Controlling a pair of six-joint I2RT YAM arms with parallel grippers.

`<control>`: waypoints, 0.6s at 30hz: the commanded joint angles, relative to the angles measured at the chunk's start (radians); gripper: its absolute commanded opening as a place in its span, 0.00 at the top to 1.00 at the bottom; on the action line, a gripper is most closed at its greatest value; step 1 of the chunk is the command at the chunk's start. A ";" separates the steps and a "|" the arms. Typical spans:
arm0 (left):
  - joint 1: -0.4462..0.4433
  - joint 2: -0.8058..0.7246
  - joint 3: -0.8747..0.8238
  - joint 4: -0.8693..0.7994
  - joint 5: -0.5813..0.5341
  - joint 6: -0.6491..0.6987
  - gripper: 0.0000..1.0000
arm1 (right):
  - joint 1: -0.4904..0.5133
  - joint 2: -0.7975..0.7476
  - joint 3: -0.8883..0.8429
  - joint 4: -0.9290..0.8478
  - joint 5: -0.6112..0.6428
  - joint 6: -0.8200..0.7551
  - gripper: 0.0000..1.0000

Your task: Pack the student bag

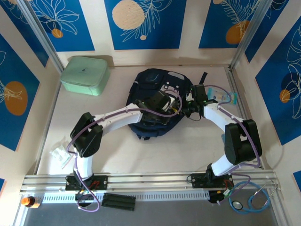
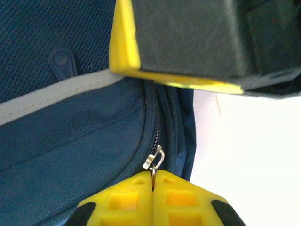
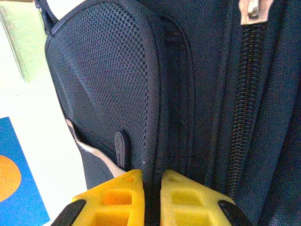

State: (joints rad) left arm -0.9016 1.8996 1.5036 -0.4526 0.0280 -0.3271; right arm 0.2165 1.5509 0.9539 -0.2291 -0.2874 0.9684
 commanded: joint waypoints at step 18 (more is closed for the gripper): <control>0.182 -0.256 -0.295 -0.155 -0.171 0.137 1.00 | -0.060 0.028 0.136 -0.097 0.045 -0.146 0.98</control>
State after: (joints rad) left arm -0.7361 1.6863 1.2411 -0.5125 -0.1032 -0.2169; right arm 0.1867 1.5608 1.0344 -0.3431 -0.2672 0.8707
